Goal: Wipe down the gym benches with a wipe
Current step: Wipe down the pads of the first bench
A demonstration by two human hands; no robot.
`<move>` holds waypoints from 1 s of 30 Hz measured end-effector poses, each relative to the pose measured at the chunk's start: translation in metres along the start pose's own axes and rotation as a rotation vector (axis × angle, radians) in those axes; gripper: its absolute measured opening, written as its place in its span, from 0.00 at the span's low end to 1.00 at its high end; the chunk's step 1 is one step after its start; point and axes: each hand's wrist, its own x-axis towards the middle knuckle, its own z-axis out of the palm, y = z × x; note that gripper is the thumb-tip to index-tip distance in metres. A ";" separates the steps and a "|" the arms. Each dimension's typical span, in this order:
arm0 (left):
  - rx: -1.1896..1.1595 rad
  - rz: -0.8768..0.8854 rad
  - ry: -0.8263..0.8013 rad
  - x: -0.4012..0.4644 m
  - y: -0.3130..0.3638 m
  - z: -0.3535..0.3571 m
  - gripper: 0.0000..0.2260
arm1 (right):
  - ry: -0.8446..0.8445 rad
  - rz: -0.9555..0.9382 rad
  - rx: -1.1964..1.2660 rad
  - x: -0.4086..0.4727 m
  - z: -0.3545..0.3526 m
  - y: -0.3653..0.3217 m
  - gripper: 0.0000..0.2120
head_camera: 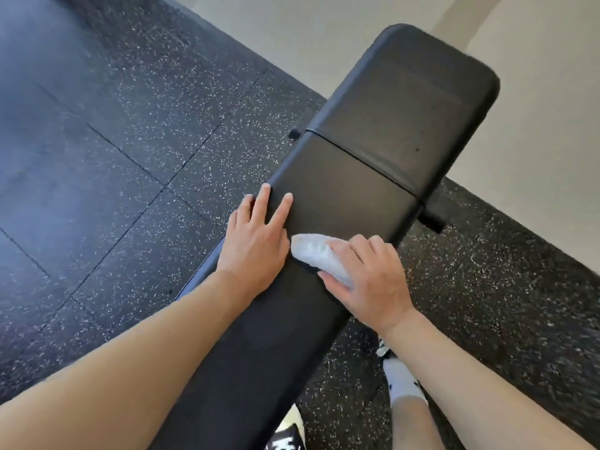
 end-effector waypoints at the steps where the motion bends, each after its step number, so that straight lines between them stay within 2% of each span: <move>1: 0.039 0.057 -0.009 0.000 0.000 -0.002 0.28 | 0.007 0.017 0.004 -0.006 0.001 -0.006 0.19; 4: 0.073 0.199 -0.003 0.007 0.007 -0.010 0.27 | 0.004 0.087 0.032 -0.018 -0.006 -0.008 0.18; 7: 0.047 0.275 0.004 0.029 0.035 -0.007 0.27 | 0.024 0.282 0.134 -0.023 -0.015 0.007 0.20; 10: -0.029 0.204 0.129 0.042 0.066 0.013 0.26 | 0.159 0.667 0.308 -0.015 -0.020 0.033 0.21; 12: -0.095 0.134 0.240 0.042 0.072 0.026 0.25 | 0.250 0.852 0.386 -0.006 -0.015 0.047 0.20; 17: -0.093 0.145 0.294 0.044 0.070 0.038 0.26 | 0.385 1.035 0.560 0.009 0.008 0.038 0.15; 21: -0.077 0.165 0.314 0.049 0.070 0.042 0.26 | 0.537 1.271 0.618 0.010 0.020 0.018 0.13; 26: -0.074 0.167 0.310 0.049 0.070 0.042 0.26 | 0.543 1.356 0.666 -0.022 0.026 -0.036 0.14; 30: -0.068 0.173 0.313 0.050 0.068 0.044 0.26 | 0.517 1.350 0.717 -0.031 0.025 -0.040 0.17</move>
